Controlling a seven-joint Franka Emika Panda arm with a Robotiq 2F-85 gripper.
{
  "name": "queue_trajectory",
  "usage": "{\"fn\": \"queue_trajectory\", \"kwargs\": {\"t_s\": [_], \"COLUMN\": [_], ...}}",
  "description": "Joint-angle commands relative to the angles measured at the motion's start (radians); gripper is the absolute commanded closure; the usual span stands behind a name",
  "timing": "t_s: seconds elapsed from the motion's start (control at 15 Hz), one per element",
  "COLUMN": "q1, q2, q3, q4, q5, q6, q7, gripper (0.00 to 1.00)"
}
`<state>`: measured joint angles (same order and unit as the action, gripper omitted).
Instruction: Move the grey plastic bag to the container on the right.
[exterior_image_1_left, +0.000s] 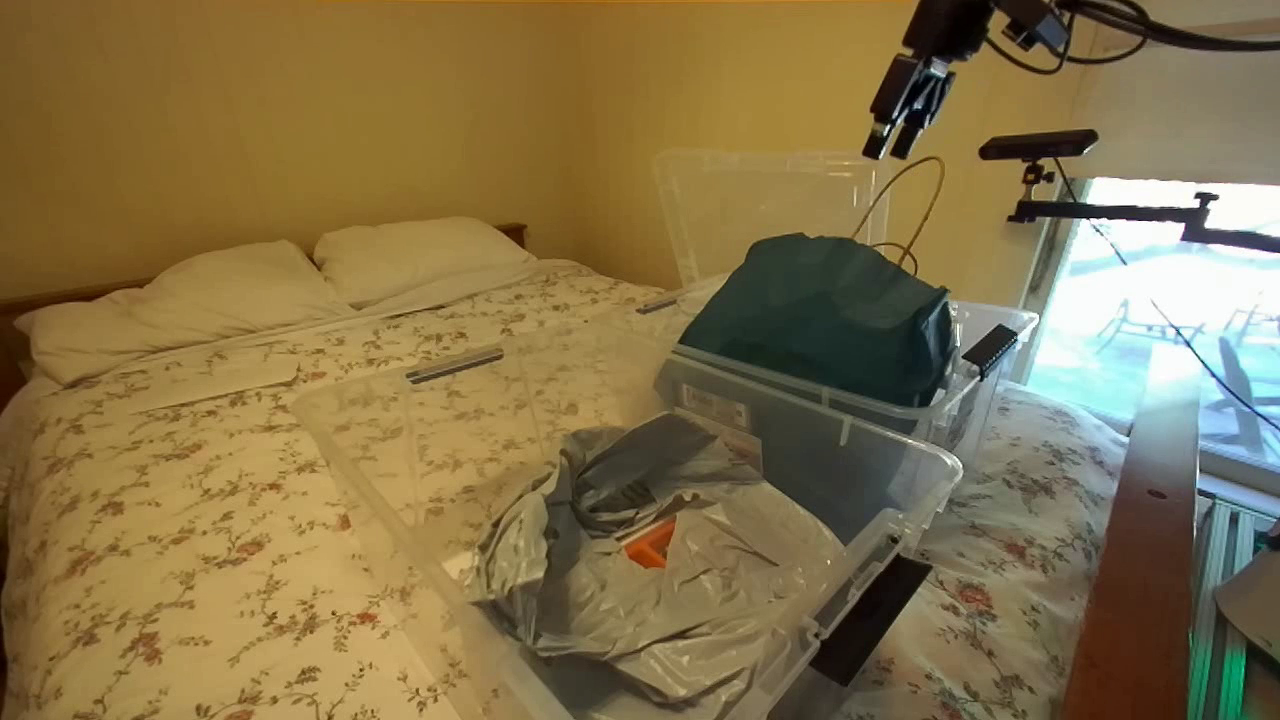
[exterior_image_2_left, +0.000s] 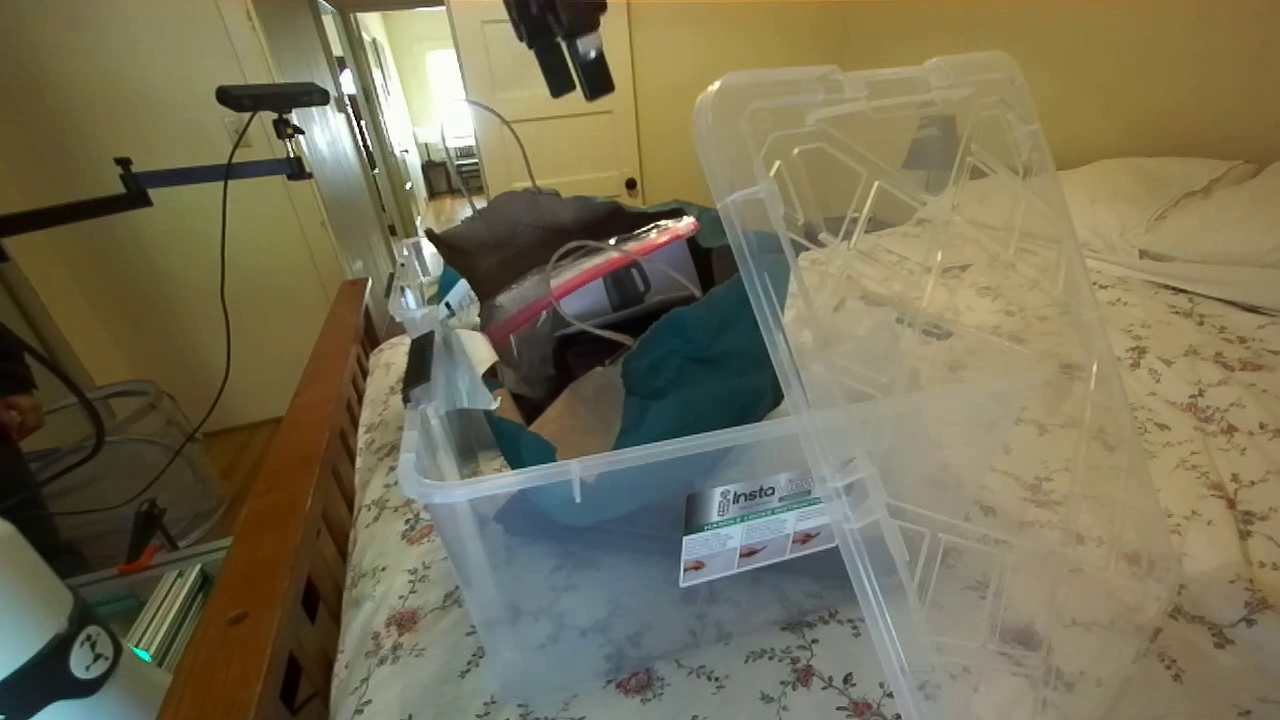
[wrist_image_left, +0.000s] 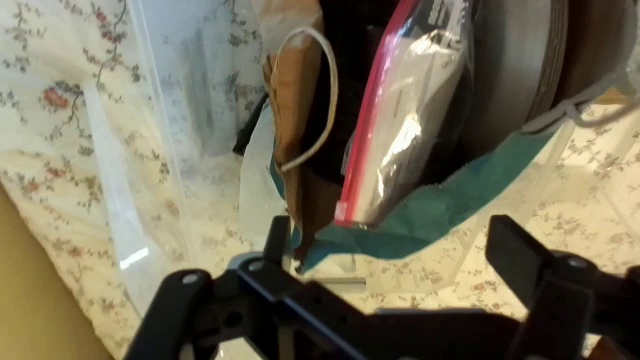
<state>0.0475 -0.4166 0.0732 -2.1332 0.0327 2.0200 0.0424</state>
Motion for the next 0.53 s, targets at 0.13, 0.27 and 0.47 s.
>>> {"fn": "queue_trajectory", "kwargs": {"t_s": [0.13,0.27,0.47], "q1": [0.088,0.13,0.186], "q2": [0.068,0.113,0.213], "q3": [0.114,0.158,0.212], "q4": [0.191,0.246,0.324], "q5": [-0.065,-0.065,-0.065], "q6": [-0.022,-0.019,-0.011], "q7": [-0.065,-0.091,-0.151], "gripper": [0.0,0.0,0.0]}}
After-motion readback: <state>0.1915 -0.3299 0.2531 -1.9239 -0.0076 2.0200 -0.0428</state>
